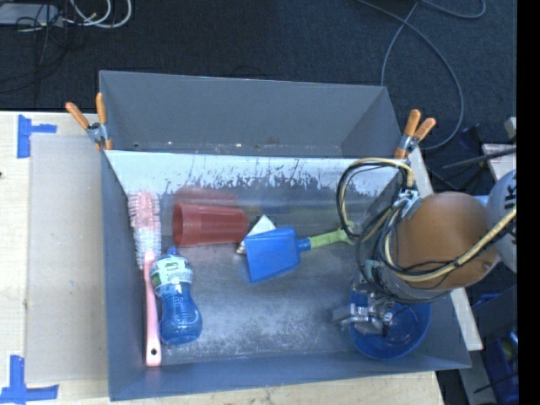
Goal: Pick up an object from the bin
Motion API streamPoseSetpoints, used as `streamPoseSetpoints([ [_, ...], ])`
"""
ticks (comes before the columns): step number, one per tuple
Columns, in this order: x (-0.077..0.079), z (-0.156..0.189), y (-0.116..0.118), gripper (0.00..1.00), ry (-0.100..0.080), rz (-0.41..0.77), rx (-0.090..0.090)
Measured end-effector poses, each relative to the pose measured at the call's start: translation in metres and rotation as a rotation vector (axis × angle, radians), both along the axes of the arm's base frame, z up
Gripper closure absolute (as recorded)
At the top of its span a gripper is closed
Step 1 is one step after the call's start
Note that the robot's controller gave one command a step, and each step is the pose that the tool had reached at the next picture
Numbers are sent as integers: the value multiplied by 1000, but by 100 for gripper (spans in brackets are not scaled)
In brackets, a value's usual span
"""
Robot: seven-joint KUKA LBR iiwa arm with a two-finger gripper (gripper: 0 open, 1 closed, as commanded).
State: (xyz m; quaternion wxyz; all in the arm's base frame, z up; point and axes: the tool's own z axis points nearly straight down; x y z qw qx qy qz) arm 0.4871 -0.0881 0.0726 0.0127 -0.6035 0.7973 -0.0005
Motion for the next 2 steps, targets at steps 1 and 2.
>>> streamPoseSetpoints([
  [1, 0, 0, 0, 100, 0, 1, 0],
  [2, 0, 20, 3, 100, 2, 0, 4],
])
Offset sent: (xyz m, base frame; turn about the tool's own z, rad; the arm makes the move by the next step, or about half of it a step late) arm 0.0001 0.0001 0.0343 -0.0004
